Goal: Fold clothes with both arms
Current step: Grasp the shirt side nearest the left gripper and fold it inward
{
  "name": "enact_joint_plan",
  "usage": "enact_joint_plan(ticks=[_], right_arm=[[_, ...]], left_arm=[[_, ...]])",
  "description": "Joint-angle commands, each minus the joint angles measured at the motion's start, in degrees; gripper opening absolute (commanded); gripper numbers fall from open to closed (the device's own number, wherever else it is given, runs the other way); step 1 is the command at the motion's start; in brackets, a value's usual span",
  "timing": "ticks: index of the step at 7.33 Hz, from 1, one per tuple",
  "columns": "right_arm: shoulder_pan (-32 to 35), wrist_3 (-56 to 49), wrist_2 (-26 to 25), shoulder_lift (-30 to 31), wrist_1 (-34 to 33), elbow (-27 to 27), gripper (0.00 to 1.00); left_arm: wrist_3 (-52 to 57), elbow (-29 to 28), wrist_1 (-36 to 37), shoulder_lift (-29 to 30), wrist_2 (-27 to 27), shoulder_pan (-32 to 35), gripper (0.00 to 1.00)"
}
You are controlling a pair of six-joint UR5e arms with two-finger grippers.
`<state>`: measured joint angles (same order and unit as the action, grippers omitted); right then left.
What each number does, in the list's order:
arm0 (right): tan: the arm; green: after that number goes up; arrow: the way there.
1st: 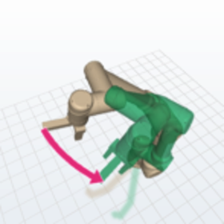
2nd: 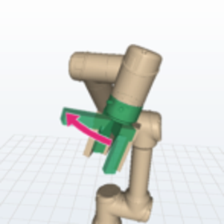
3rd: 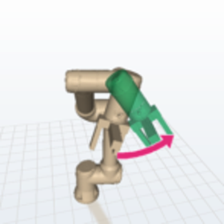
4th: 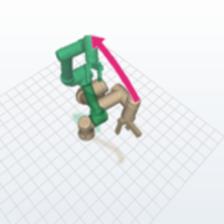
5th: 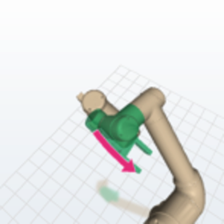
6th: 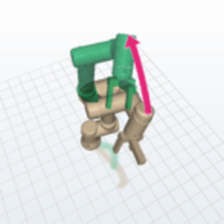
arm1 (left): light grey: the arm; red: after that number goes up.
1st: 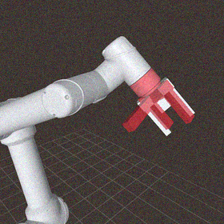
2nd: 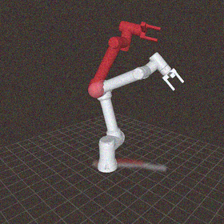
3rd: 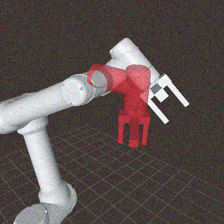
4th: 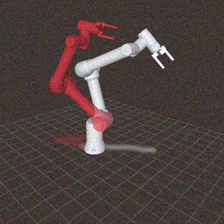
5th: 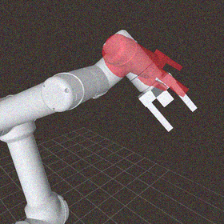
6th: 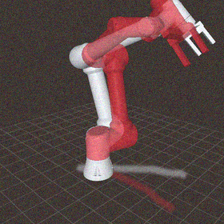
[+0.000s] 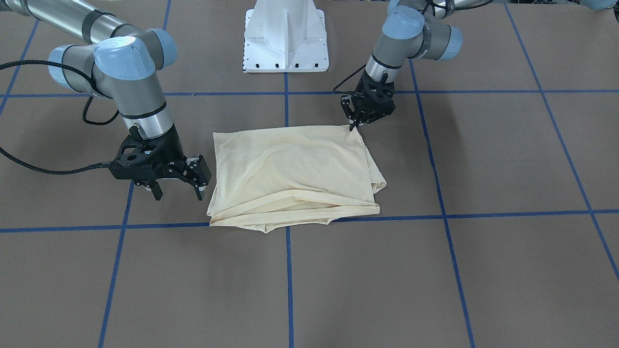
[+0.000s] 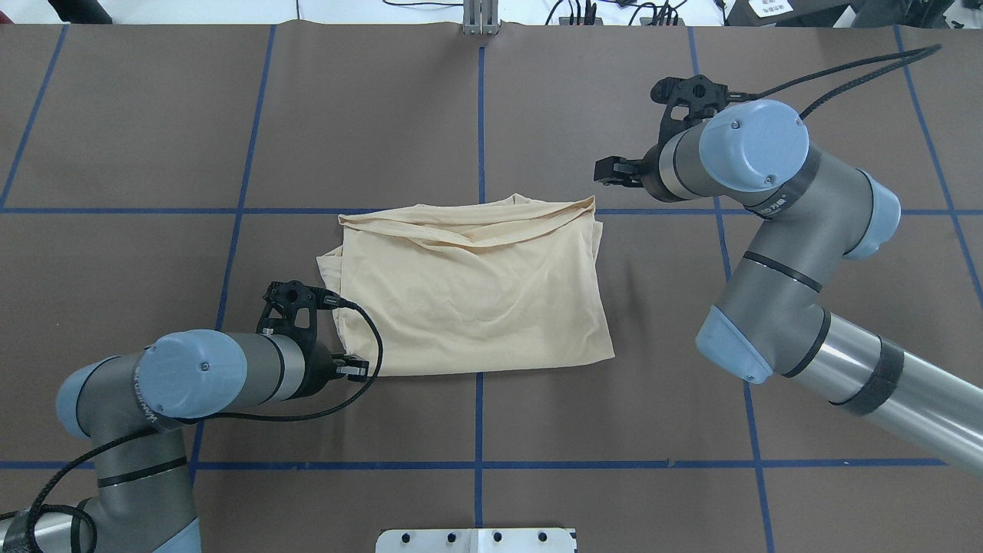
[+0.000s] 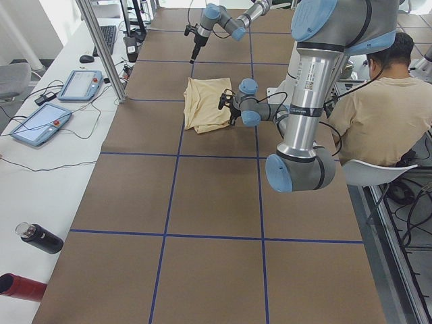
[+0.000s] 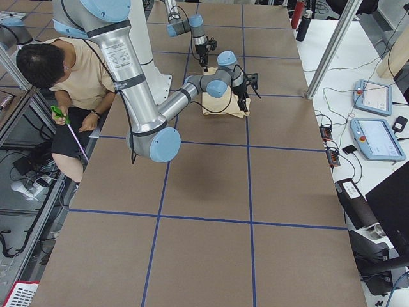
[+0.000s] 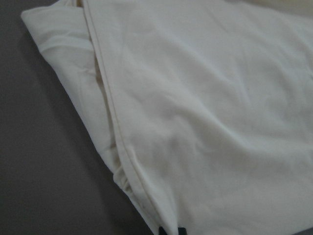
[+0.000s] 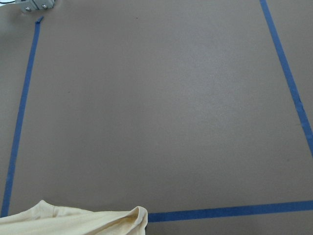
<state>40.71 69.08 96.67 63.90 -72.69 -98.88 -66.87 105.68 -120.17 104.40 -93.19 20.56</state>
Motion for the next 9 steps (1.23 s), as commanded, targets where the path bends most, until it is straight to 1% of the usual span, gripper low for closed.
enact_joint_plan(ticks=[1,2,3,4,5,6,7,8,9], right_arm=[[-0.02,0.00,-0.07,0.00,0.00,0.00,1.00],[-0.10,0.09,-0.16,0.09,0.00,0.00,1.00],[-0.11,0.17,-0.16,0.09,0.09,-0.09,1.00],[-0.19,0.17,-0.16,0.00,0.09,0.00,1.00],[-0.45,0.35,-0.25,0.00,0.09,-0.09,1.00],[-0.63,0.61,-0.34,-0.09,0.09,-0.09,1.00],[-0.72,0.70,-0.34,-0.26,0.09,0.00,1.00],[-0.72,0.70,-0.42,-0.35,0.09,-0.09,1.00],[-0.81,0.79,-0.42,-0.44,0.09,0.09,1.00]], left_arm=[[8.20,-2.30,0.28,-0.52,0.12,5.86,0.00],[13.56,-7.10,0.20,0.44,0.03,10.59,0.00],[20.66,-13.33,-0.50,4.89,-0.06,17.25,0.00],[25.17,-24.18,-0.51,13.98,-0.06,22.54,0.00],[25.39,-36.73,-2.42,24.43,-0.06,25.20,0.00],[25.48,-48.34,-7.92,32.62,-0.06,26.27,0.00],[25.56,-52.64,-11.02,35.06,-0.14,26.28,0.00],[27.31,-52.68,-11.14,35.08,-0.15,26.63,0.00],[29.15,-52.50,-11.49,34.91,-0.32,27.25,0.98]])
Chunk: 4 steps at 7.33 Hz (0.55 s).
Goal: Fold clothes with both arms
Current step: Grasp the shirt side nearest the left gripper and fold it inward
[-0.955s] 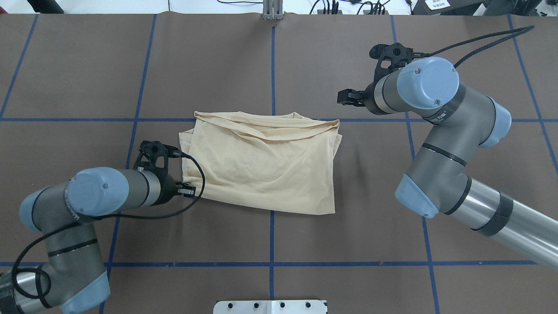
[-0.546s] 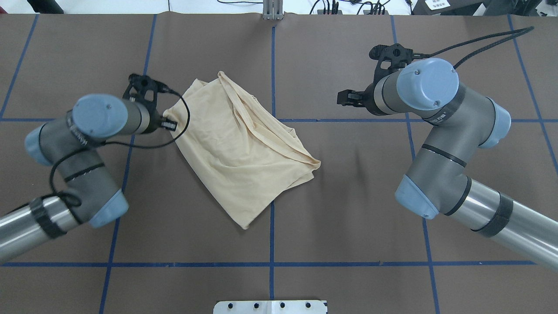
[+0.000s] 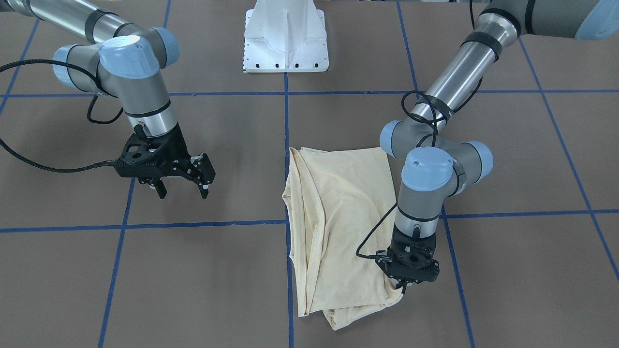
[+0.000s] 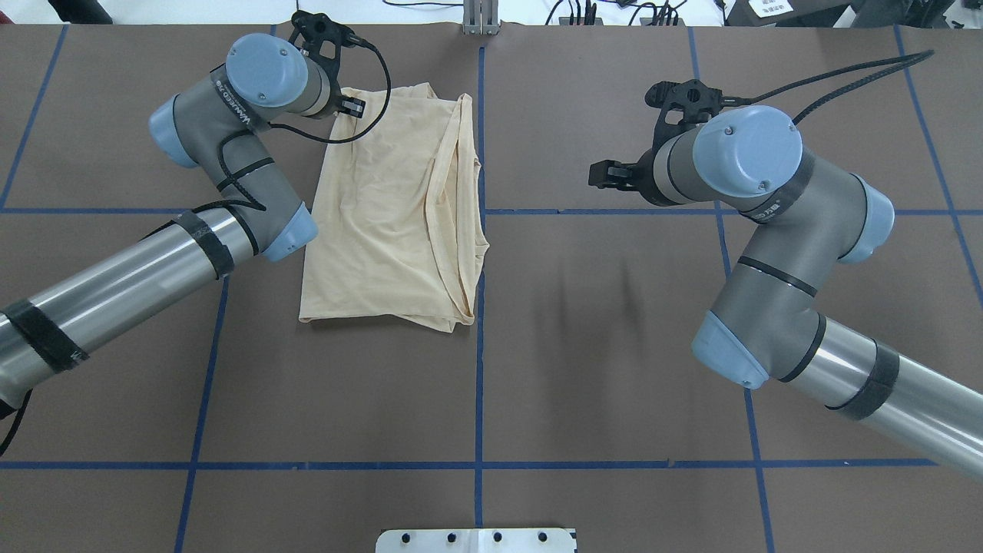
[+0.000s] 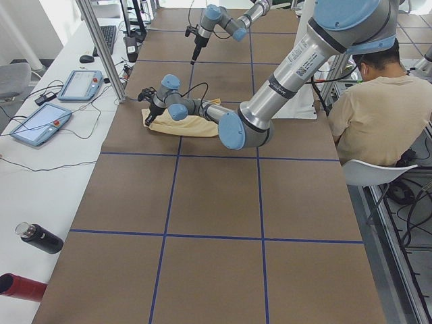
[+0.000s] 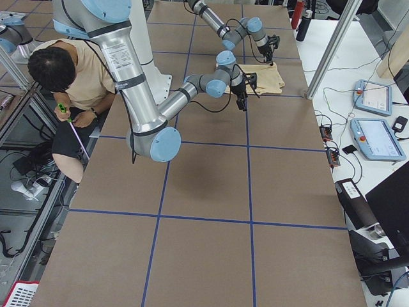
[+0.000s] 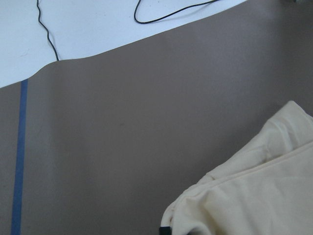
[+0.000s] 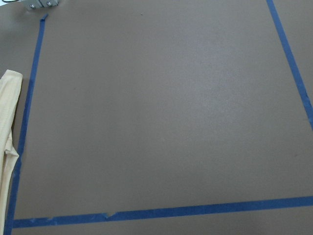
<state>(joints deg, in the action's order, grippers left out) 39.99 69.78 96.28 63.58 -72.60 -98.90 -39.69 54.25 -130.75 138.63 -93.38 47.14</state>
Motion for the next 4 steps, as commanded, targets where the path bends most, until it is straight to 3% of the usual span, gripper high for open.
enact_joint_plan(ticks=[1,2,4], right_arm=[[-0.35,0.44,-0.12,-0.47,0.00,0.11,1.00],[-1.31,2.27,-0.30,-1.86,-0.52,0.55,1.00],[-4.02,10.59,-2.91,-10.35,-1.05,7.88,1.00]], left_arm=[[2.77,-0.98,-2.13,0.42,-0.40,1.46,1.00],[4.78,0.32,-2.05,0.07,-1.53,2.34,1.00],[6.56,12.92,-2.23,-9.99,-7.16,3.05,1.00]])
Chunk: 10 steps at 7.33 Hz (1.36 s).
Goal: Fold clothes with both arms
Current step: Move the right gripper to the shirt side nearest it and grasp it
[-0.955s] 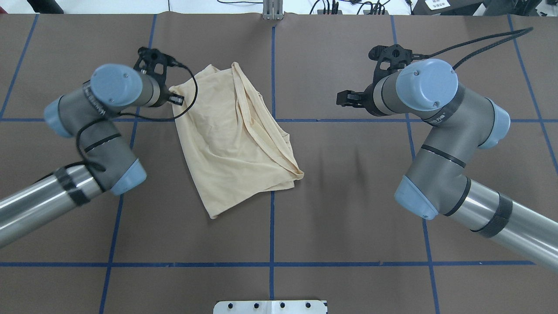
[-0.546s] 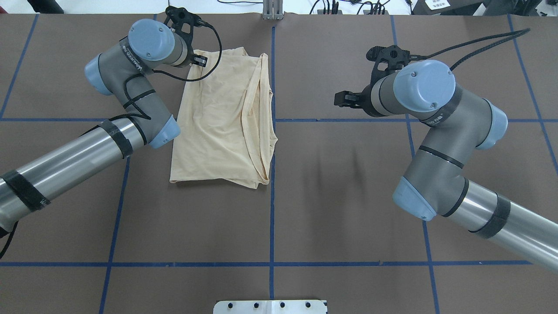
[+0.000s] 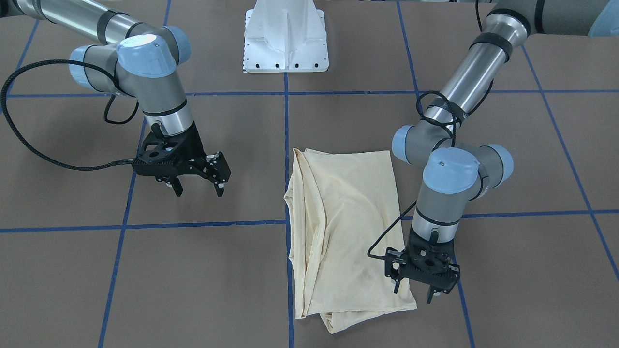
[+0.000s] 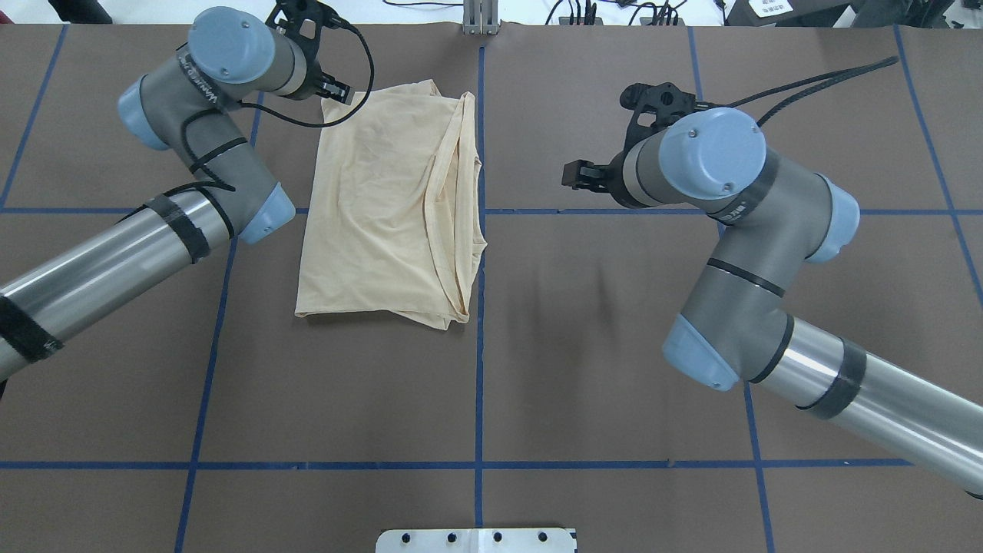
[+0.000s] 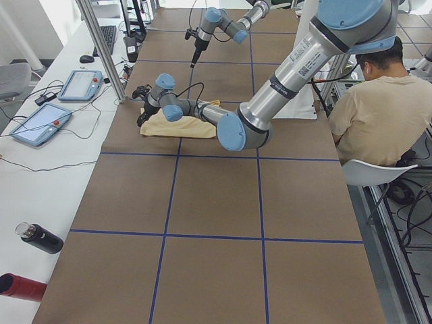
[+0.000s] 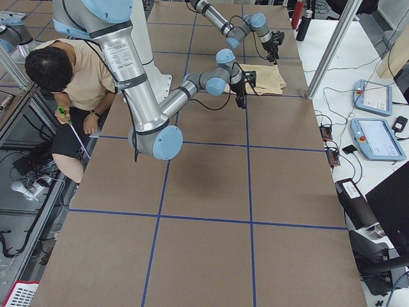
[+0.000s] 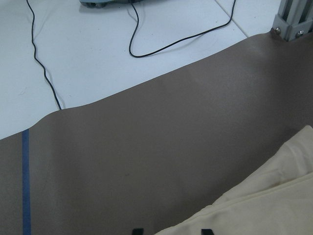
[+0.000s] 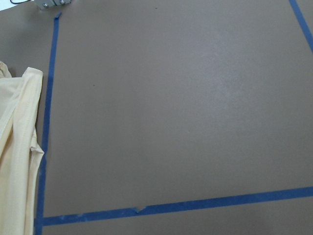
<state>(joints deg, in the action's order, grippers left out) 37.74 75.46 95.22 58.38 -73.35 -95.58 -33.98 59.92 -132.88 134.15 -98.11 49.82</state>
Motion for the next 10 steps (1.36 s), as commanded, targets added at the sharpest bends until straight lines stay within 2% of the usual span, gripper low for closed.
enact_joint_plan(ticks=[1,2,4,5,6,10], right_arm=[[-3.70,10.44,-5.71,-10.69,-0.47,9.74,0.97],[-6.07,15.37,-7.40,-14.31,-0.39,14.41,0.91],[-10.30,18.85,-12.24,-16.80,-0.48,18.31,0.73],[-11.27,18.85,-12.86,-16.98,-0.48,19.28,0.63],[-12.15,18.94,-13.74,-16.99,-0.48,19.72,0.61],[-13.13,18.85,-14.45,-16.90,-0.56,20.34,0.39]], left_arm=[[0.49,11.84,0.33,-8.35,-2.43,0.28,1.00],[0.05,12.41,0.34,-8.38,-2.43,-0.07,1.00],[-0.12,12.42,0.16,-8.47,-2.35,-0.34,1.00],[-0.47,12.42,0.07,-8.47,-2.35,-0.34,1.00],[-0.48,12.42,0.07,-8.47,-2.35,-0.51,1.00],[-1.18,12.42,-0.01,-8.47,-2.35,-0.78,1.00]])
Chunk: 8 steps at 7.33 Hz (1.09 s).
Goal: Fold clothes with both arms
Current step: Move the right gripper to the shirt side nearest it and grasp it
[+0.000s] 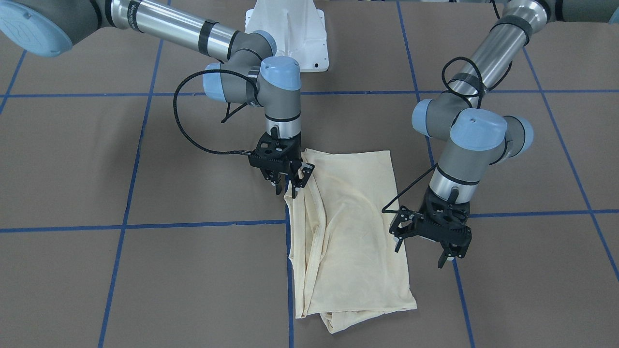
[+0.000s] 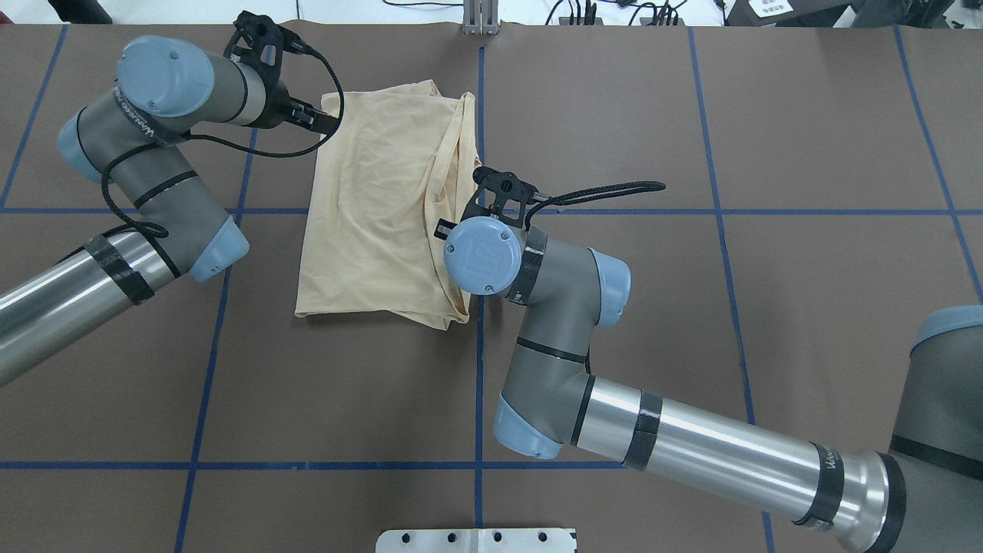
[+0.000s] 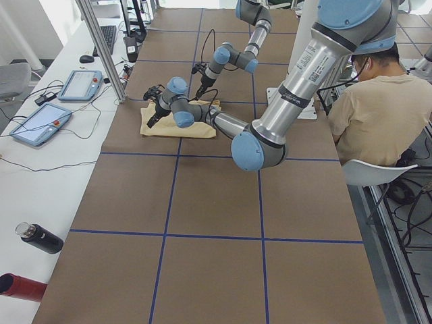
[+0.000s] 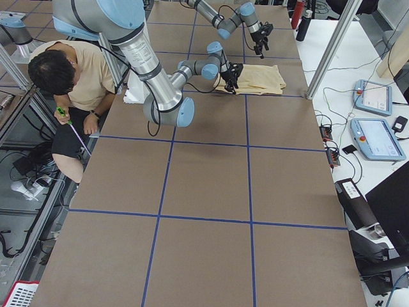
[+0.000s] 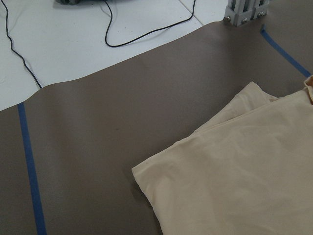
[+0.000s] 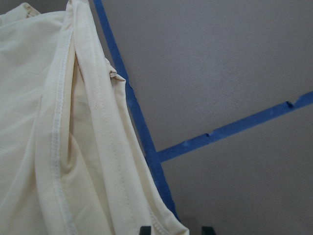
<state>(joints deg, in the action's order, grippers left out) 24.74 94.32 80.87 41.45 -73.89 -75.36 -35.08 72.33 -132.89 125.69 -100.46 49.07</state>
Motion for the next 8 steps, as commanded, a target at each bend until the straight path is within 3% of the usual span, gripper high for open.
enact_joint_plan(ticks=[1,6,8], right_arm=[[-0.13,-0.01,-0.10,-0.05,-0.03,0.12,0.36],[-0.13,-0.27,-0.10,-0.05,-0.03,1.09,0.36],[-0.21,-0.10,-0.10,-0.05,0.06,1.09,0.29]], left_arm=[[-0.08,-0.08,0.00,-0.09,0.00,-0.03,1.00],[-0.08,-0.08,0.00,-0.09,0.00,-0.03,1.00],[0.01,-0.08,0.00,-0.09,0.00,-0.03,1.00]])
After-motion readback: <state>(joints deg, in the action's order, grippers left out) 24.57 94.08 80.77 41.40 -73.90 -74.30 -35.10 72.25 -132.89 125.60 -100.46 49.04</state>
